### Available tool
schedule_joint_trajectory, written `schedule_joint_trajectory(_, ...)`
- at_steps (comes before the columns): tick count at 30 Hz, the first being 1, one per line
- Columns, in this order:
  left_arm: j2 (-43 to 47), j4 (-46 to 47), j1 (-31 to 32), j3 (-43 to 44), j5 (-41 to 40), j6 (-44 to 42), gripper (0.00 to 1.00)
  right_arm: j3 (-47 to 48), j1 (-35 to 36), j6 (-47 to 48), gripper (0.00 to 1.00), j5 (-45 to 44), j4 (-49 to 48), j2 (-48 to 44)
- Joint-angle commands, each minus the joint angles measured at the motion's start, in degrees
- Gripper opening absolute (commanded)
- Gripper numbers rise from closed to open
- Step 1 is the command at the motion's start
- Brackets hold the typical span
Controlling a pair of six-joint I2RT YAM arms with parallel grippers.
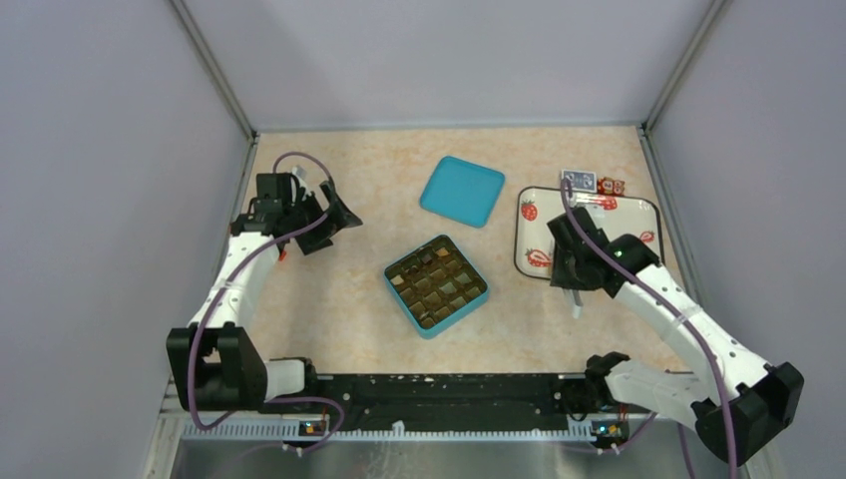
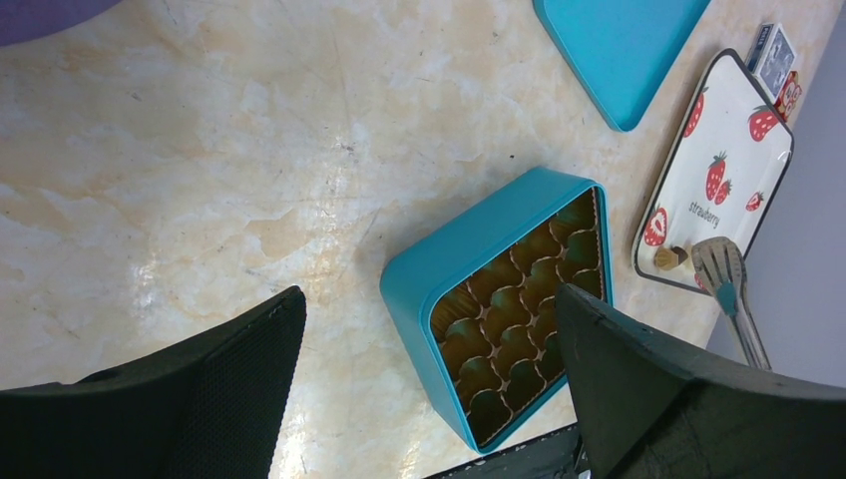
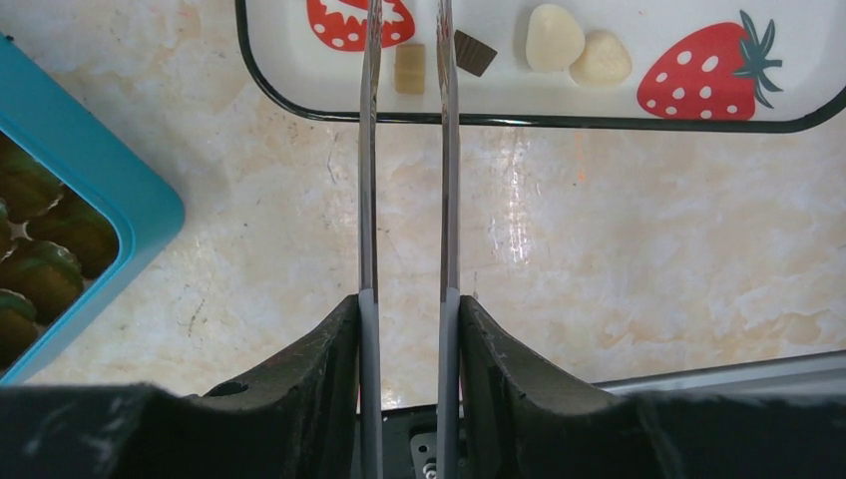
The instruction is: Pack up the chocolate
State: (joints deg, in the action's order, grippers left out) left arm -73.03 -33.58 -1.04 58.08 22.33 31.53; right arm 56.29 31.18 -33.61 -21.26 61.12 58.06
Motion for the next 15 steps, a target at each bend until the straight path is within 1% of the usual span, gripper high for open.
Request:
schedule_joint_trajectory(1,-0.5,1.9,-0.2,1.6,1.3,-0.6,0.98,-0.4,-0.8,1.2,0.37,0.6,-1.9,0.8)
schedule_joint_trajectory(15,-0.4,1.9,-0.2,1.3,1.4,0.0,0.97,-2.8,-1.0,2.0,0.39,2.0,-3.3,4.3)
